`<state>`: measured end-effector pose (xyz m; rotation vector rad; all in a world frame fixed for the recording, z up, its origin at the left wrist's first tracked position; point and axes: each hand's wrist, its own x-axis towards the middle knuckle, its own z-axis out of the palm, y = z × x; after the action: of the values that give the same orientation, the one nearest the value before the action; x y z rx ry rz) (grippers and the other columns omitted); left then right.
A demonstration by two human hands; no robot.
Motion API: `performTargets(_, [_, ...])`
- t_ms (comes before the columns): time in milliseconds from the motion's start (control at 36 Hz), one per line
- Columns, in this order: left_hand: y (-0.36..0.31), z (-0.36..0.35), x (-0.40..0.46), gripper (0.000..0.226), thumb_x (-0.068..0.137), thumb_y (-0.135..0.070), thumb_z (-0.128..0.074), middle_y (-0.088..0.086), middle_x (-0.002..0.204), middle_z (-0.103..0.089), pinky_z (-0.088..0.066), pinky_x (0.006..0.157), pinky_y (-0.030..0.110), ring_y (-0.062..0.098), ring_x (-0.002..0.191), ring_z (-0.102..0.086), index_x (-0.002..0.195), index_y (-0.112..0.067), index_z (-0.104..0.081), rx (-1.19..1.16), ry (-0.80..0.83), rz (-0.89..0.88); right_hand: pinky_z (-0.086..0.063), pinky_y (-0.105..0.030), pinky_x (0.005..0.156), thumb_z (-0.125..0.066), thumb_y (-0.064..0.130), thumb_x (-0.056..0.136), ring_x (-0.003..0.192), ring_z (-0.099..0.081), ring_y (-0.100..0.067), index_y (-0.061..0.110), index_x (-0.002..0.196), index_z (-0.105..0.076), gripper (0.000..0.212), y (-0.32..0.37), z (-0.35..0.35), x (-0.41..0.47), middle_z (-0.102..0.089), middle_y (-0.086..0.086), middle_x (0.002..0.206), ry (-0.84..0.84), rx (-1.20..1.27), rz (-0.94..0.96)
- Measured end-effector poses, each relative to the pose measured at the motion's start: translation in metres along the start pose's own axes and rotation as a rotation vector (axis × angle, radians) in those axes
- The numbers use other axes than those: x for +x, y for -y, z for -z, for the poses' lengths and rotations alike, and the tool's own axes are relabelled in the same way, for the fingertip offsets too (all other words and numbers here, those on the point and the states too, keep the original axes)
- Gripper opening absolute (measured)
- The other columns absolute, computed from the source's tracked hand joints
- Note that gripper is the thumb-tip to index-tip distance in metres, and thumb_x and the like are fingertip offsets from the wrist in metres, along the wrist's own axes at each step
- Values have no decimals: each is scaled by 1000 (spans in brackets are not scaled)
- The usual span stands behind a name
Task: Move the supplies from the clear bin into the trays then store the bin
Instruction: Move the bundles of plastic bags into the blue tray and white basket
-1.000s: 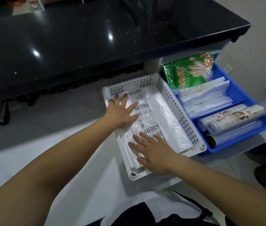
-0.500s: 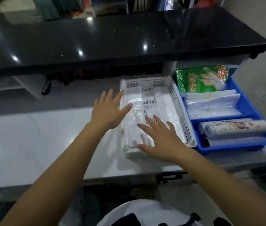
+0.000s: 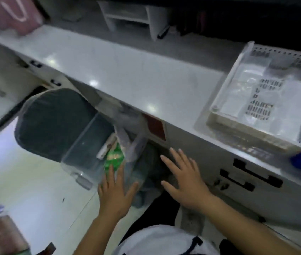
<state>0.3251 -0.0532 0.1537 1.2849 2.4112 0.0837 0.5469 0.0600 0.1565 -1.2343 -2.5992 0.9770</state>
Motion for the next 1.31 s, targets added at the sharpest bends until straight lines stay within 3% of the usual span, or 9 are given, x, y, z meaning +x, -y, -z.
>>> performTargets(111, [49, 9, -14, 80, 90, -72, -32, 0, 166, 4, -8, 120, 51, 28, 152, 3, 155, -41, 0, -50, -2, 130, 4, -44, 120, -41, 62, 95, 148, 24, -7, 49, 154, -3, 71, 29, -15, 17, 14, 15, 165, 68, 11, 102])
performTargets(306, [99, 2, 39, 79, 91, -66, -45, 4, 166, -1, -13, 120, 49, 29, 152, -2, 156, -39, -9, -207, 39, 245, 2, -48, 120, -43, 62, 93, 151, 17, -15, 46, 155, -6, 74, 54, -35, 81, 11, 8, 167, 214, -105, 95])
performTargets(639, [162, -57, 235, 81, 86, -58, -56, 10, 159, -28, -30, 115, 46, 33, 142, -32, 155, -27, -26, -429, 414, 376, -3, -56, 119, -46, 51, 93, 153, 10, -26, 40, 156, -6, 75, 67, -129, 204, 7, 0, 167, 597, -294, -90])
performTargets(778, [172, -92, 311, 76, 88, -36, -66, 14, 153, -41, -40, 109, 44, 33, 135, -44, 153, -21, -30, -548, 449, 402, -5, -59, 117, -46, 50, 90, 153, 3, -25, 37, 154, -15, 72, 65, -172, 231, -4, -3, 167, 579, -296, -51])
performTargets(944, [165, -121, 382, 47, 91, -19, -62, 19, 131, -60, -48, 100, 42, 33, 115, -59, 135, -8, -53, -713, 430, 425, 10, -59, 115, -50, 52, 90, 153, 11, -27, 36, 157, -10, 79, 41, -199, 235, 4, -2, 168, 585, -337, -61])
performTargets(1000, [160, -129, 404, 39, 89, -14, -63, 18, 126, -62, -48, 89, 31, 29, 105, -61, 126, -5, -56, -745, 393, 454, 3, -60, 112, -60, 51, 85, 152, 1, -31, 33, 156, -25, 81, 38, -198, 234, -11, -4, 167, 540, -366, -2])
performTargets(1056, [154, -135, 423, 46, 89, -13, -65, 9, 127, -57, -41, 80, 27, 25, 102, -57, 132, -4, -52, -786, 347, 519, -16, -62, 109, -71, 53, 74, 147, -25, -34, 30, 147, -46, 81, 40, -194, 234, -33, -7, 160, 478, -434, 54])
performTargets(1167, [146, -148, 451, 63, 90, -21, -68, 7, 139, -45, -39, 94, 26, 32, 122, -51, 144, -4, -41, -814, 348, 630, -20, -62, 111, -75, 49, 70, 144, -33, -36, 27, 146, -47, 84, 40, -198, 229, -36, -9, 158, 414, -453, 86])
performTargets(1306, [148, -166, 464, 62, 87, -21, -71, 18, 135, -57, -50, 100, 40, 34, 117, -58, 141, -3, -47, -814, 379, 641, -21, -63, 113, -69, 46, 77, 148, -23, -37, 27, 151, -39, 82, 37, -200, 230, -26, -10, 162, 487, -418, 55])
